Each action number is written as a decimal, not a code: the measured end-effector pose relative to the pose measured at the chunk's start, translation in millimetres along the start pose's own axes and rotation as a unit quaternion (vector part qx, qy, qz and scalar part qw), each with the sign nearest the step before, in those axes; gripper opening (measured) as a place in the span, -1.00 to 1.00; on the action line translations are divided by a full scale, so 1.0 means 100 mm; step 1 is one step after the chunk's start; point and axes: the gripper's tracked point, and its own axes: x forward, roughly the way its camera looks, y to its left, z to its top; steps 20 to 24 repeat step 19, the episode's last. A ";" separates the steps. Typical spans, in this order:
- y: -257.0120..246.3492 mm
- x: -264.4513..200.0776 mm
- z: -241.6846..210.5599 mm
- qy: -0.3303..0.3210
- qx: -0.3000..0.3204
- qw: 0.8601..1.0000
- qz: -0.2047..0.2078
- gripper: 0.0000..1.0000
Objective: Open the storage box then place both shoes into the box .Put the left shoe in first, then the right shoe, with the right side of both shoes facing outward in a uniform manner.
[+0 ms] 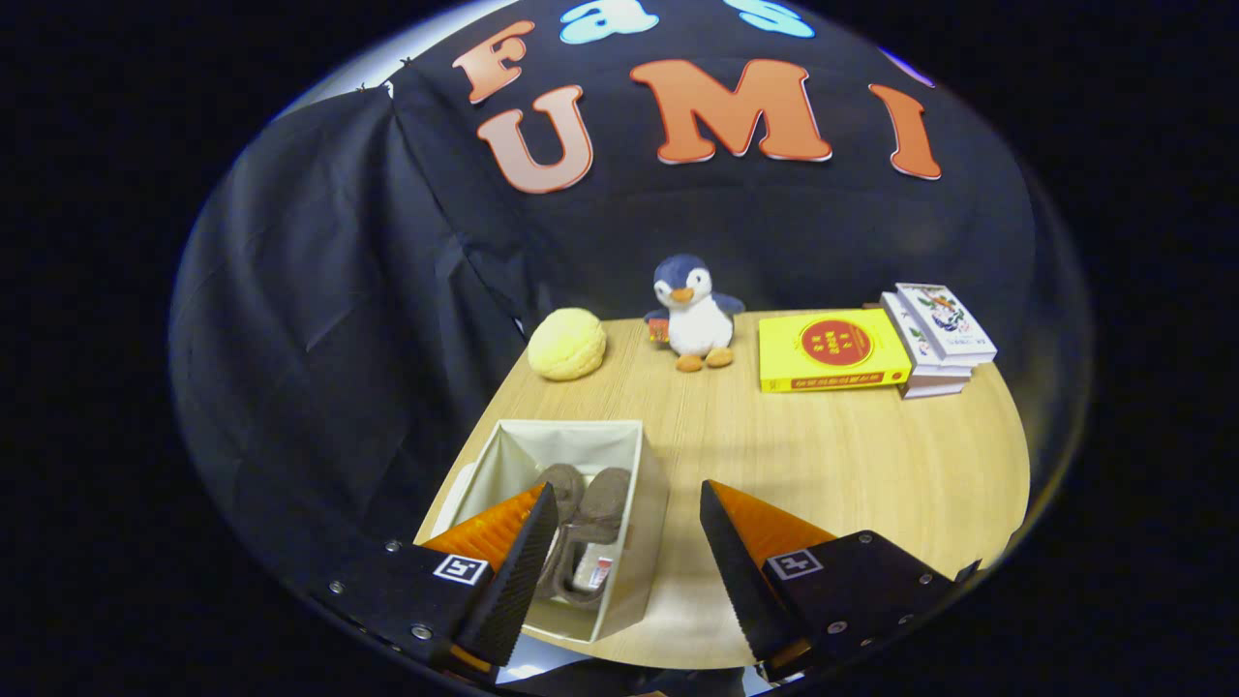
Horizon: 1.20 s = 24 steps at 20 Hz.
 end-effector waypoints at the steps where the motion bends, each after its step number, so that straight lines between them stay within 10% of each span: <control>1: -0.13 -0.09 0.10 -0.024 -0.009 1.000 -0.006 0.83; 11: -1.18 -1.03 0.88 -0.234 -0.071 0.968 -0.062 0.90; 24: -1.69 -1.46 1.20 -0.312 -0.097 0.939 -0.109 0.92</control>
